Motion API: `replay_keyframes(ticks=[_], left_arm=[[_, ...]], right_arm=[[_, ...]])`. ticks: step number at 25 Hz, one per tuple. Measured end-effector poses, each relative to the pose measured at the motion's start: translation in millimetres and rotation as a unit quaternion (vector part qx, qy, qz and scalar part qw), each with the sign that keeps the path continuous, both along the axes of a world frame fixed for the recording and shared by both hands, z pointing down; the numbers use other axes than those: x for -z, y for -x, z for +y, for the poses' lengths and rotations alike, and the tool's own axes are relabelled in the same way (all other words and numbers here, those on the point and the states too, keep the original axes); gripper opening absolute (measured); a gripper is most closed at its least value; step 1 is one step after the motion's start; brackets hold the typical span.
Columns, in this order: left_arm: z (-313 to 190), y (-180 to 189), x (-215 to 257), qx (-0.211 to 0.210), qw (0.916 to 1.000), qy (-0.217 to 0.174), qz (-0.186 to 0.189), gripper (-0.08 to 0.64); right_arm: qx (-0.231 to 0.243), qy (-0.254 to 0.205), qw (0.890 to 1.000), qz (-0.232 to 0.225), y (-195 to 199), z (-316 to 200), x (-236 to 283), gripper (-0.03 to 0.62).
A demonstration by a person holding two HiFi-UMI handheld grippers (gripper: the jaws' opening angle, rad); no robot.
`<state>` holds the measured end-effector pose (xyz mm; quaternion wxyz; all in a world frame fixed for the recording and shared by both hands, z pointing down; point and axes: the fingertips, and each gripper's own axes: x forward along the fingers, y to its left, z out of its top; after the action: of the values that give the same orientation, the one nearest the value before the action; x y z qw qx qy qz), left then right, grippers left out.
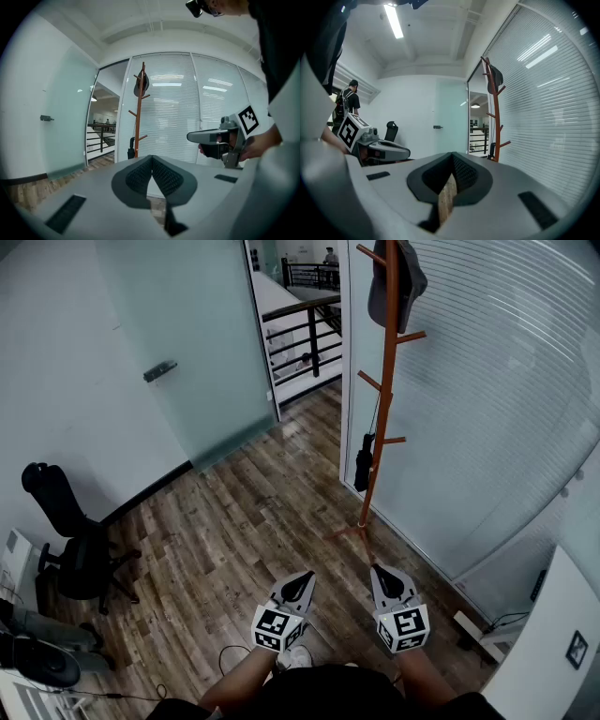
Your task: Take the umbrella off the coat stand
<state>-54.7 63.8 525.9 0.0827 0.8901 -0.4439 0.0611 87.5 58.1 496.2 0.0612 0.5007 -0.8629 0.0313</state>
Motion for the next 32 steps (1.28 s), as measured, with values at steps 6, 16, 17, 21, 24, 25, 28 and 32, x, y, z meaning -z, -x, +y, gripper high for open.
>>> replay_keyframes(ticks=[6,16,17,21,24,25,28,32], left_arm=[[-6.6,1.1,-5.8,-0.003,0.9998,0.016,-0.008,0.014],[-15.5,13.5,-8.4,-0.011,0.9998,0.019,-0.001,0.014],[-16.7,15.5,-8.8,-0.012,0.9997,0.019,-0.002,0.014],[-19.5,28.5,-15.7,-0.016,0.9996,0.023,-0.004,0.014],[-24.9,40.4,-19.6,-0.017,0.9995,0.025,-0.001,0.014],[-27.1,44.7,-20.1,-0.017,0.9995,0.026,0.000,0.014],[-32.2,55.4,-20.6,-0.026,0.9993,0.026,0.005,0.014],[-35.1,65.2,-19.2,-0.053,0.9982,0.020,0.018,0.014]], right_arm=[[0.001,-0.008,1.000,0.008,2.0,-3.1,3.7,0.003],[0.005,-0.033,0.999,-0.001,20.5,-10.3,15.8,0.005],[0.006,-0.036,0.999,0.001,23.2,-11.5,17.4,0.005],[0.001,-0.032,0.999,0.003,35.2,-15.7,12.5,0.005],[-0.005,-0.026,1.000,-0.001,43.5,-20.5,5.5,0.005],[-0.005,-0.024,1.000,-0.005,47.3,-22.4,4.4,0.005],[-0.005,-0.025,1.000,-0.017,62.0,-28.1,5.5,0.005],[-0.018,-0.030,0.999,-0.025,78.2,-35.3,2.1,0.005]])
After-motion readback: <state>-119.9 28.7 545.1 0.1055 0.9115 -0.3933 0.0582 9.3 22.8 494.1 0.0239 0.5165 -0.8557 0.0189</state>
